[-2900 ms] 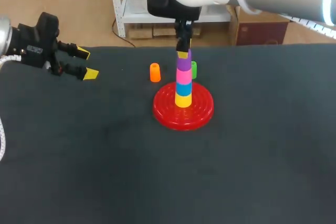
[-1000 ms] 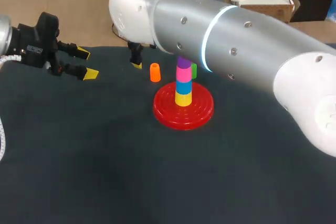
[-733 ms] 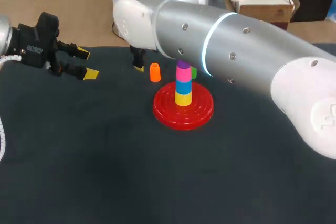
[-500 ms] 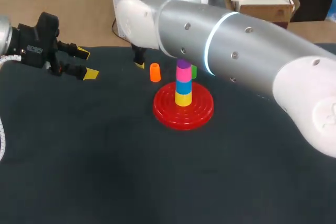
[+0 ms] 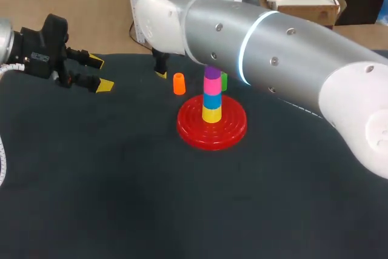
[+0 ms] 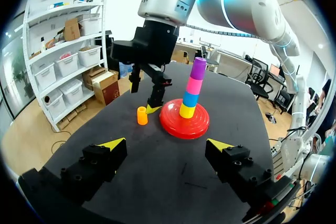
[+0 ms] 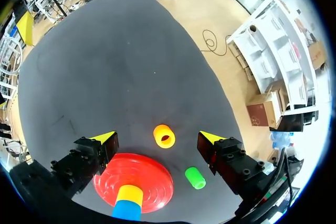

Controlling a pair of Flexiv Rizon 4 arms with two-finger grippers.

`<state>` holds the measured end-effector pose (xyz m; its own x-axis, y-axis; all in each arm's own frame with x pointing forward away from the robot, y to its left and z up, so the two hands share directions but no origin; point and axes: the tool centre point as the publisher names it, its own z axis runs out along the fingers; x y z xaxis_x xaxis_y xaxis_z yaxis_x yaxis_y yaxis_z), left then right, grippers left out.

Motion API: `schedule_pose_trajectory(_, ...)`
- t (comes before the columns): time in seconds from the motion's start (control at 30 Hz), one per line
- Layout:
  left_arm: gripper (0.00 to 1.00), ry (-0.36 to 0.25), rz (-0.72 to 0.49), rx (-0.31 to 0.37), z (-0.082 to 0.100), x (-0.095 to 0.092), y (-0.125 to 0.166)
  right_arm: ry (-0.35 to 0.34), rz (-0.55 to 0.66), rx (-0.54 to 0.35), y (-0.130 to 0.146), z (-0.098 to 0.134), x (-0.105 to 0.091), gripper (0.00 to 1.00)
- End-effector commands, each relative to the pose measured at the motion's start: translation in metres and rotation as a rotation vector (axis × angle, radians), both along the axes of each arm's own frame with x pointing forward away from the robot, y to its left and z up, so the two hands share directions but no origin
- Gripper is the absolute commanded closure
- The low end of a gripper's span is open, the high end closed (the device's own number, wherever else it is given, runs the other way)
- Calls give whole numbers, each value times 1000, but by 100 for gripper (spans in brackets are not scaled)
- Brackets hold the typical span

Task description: Pick up and stack the cylinders on the red base in this order: pink,purple,orange,green

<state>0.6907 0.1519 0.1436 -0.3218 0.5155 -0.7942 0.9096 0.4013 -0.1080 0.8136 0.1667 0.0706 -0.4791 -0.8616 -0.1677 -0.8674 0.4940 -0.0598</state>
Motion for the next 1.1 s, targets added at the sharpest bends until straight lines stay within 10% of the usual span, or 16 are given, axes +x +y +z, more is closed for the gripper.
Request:
schedule_pose_trajectory(0.03, 0, -3, -1, -2, -1, 0, 0, 230, -10, -278, 5, 1, 10, 0)
schedule_pose_trajectory(1.1, 0, -3, -1, -2, -1, 0, 0, 344, -88, -432, -13, -31, 14, 0)
